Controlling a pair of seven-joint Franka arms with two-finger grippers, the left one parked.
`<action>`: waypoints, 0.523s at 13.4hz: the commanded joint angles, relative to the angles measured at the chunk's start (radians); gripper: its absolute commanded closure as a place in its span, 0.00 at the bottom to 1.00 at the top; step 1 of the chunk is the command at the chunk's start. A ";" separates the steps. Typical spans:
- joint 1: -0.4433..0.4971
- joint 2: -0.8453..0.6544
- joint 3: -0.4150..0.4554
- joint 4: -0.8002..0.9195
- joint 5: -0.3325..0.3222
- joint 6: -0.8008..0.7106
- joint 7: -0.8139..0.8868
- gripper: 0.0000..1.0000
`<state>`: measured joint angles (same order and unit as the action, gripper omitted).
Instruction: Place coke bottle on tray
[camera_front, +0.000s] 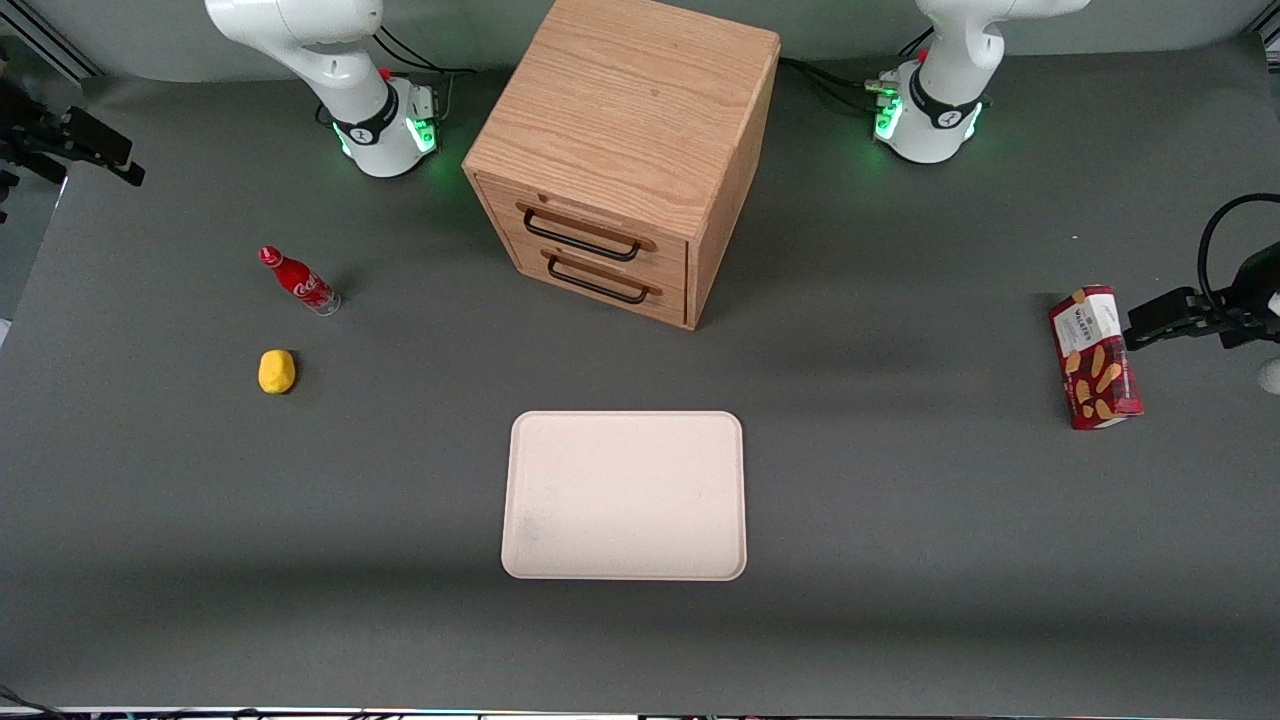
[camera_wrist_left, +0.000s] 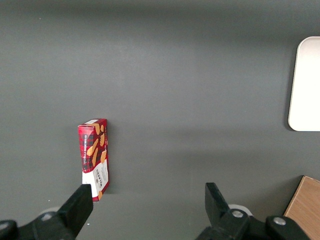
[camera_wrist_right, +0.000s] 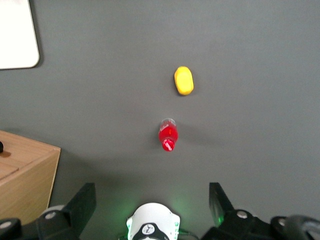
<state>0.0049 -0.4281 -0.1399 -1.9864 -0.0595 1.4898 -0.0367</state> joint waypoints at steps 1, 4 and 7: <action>0.009 -0.087 -0.006 -0.097 -0.026 0.020 -0.012 0.00; 0.009 -0.098 -0.012 -0.129 -0.036 0.023 -0.011 0.00; 0.009 -0.100 -0.030 -0.193 -0.036 0.084 -0.011 0.00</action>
<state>0.0049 -0.5000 -0.1503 -2.1163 -0.0777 1.5239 -0.0367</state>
